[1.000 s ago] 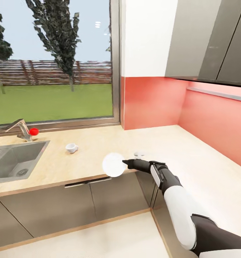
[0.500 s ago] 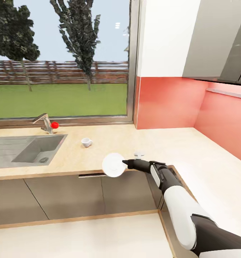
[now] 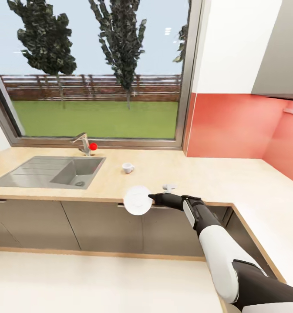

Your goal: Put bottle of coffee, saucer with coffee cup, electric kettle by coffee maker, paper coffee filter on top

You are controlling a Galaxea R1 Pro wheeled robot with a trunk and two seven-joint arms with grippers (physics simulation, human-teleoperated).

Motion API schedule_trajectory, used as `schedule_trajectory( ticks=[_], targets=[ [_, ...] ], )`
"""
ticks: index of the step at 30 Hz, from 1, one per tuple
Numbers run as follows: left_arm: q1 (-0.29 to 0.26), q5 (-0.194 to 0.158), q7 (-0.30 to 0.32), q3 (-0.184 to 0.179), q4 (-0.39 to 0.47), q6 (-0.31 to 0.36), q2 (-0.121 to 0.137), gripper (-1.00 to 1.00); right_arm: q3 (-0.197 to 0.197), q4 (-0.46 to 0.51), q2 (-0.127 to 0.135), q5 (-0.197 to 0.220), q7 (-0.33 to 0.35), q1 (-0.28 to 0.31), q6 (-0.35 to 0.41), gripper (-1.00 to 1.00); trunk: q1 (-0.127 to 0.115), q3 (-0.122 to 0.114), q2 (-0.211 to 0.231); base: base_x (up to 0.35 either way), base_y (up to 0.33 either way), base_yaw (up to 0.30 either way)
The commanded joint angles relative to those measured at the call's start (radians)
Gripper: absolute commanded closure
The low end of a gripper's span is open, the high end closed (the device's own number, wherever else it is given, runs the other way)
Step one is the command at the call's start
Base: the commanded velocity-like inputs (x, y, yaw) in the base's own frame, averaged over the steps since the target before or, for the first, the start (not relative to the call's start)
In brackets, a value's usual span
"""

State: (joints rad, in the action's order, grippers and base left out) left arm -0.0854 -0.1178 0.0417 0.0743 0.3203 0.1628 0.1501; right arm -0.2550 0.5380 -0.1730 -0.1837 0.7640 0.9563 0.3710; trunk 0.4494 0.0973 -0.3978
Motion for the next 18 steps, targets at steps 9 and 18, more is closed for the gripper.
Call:
schedule_trajectory(
  ticks=[9,18],
  targets=[
    [0.000,-0.010,0.004,0.005,0.002,0.007,-0.002,-1.00,-0.009,0.002,-0.001,-0.008,0.026,0.001,0.008,1.00,0.001,0.002,-0.002,0.000,0.000,0.278],
    [0.000,-0.010,0.004,0.004,0.002,0.006,-0.004,-1.00,-0.010,0.002,-0.001,-0.008,0.030,0.001,0.007,1.00,0.001,0.002,-0.002,0.000,0.000,0.131]
  ],
)
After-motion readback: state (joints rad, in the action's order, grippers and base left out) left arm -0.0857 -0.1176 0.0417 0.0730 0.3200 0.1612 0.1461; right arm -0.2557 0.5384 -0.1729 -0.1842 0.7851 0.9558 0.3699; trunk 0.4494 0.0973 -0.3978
